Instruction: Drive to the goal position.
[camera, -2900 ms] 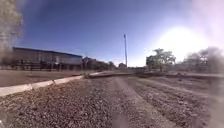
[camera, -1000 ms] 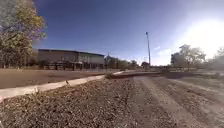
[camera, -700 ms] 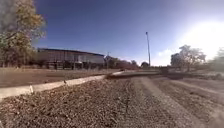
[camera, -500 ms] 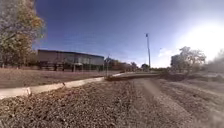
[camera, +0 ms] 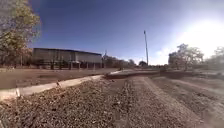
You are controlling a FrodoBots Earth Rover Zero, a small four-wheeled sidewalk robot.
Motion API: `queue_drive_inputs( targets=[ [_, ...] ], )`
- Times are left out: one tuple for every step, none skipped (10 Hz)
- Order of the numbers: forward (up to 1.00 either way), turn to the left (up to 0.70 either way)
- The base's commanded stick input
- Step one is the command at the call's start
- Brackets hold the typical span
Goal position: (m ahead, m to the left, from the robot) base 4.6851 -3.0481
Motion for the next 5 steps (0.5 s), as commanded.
queue_drive_inputs(
  targets=[
    [0.50,0.47],
    [0.50,0.00],
    [0.50,0.00],
    [0.50,0.00],
    [0.50,0.00]
  ],
)
